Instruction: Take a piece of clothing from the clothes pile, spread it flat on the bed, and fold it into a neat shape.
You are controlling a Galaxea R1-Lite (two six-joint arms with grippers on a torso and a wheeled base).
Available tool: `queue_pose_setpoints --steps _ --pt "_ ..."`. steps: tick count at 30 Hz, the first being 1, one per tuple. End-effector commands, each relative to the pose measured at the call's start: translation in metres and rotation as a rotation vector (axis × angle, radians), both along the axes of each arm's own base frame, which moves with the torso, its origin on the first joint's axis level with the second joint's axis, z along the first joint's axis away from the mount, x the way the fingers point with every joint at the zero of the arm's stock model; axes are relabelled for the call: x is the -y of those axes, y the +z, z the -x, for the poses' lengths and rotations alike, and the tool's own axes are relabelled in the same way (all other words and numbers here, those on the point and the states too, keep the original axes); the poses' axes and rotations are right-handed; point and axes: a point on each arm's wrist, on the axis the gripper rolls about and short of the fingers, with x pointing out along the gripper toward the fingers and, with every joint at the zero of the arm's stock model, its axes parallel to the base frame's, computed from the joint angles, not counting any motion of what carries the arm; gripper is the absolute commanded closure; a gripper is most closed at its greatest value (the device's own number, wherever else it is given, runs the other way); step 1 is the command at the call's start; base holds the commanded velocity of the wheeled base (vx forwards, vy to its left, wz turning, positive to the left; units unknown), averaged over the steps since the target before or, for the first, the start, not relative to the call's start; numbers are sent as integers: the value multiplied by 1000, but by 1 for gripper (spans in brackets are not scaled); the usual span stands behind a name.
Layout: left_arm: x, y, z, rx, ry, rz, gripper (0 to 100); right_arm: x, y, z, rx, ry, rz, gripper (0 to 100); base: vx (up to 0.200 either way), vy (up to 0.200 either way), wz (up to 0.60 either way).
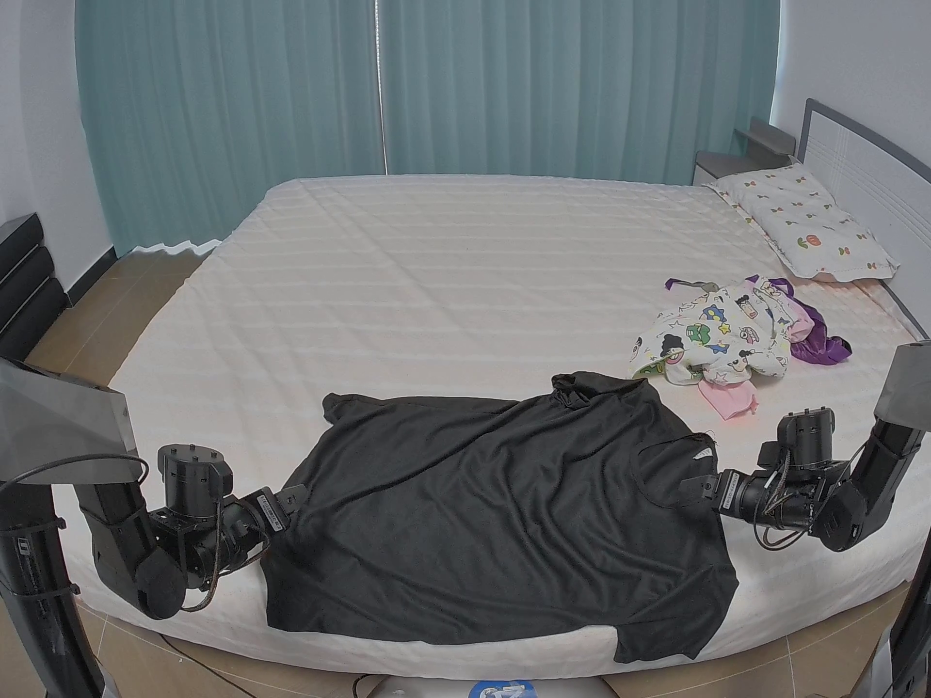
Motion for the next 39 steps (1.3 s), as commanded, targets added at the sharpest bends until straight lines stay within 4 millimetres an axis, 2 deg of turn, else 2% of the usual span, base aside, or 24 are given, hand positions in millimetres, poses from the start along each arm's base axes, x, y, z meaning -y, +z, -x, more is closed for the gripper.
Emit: queue_pose_setpoints --steps 1,8,9,20,22,24,25,27,33,36,39 --pt "0 -1 0 -2 1 -1 0 -4 3 -1 19 3 -14 0 0 0 0" --pt "0 0 0 -2 1 -1 0 -29 10 -10 98 -15 -63 0 0 0 0" --pt "0 0 0 -2 2 0 0 -42 10 -20 118 -16 -57 0 0 0 0" --pt "4 1 0 -2 29 71 0 -79 15 -82 214 6 -75 0 0 0 0" --pt "7 2 2 -1 35 96 0 -96 18 -96 196 8 -115 0 0 0 0" --pt "7 2 2 -1 35 96 0 -96 18 -96 196 8 -115 0 0 0 0" --pt "8 2 2 -4 42 119 0 -111 25 -111 169 -33 -211 0 0 0 0" --pt "8 1 2 -7 46 132 0 -124 24 -124 103 -74 -269 0 0 0 0" --pt "9 1 2 -9 52 148 0 -128 25 -153 63 -150 -351 0 0 0 0" --pt "9 0 2 -15 52 147 0 -128 14 -167 60 -187 -394 0 0 0 0" --pt "9 0 2 -17 52 146 0 -127 11 -172 29 -198 -394 0 0 0 0"
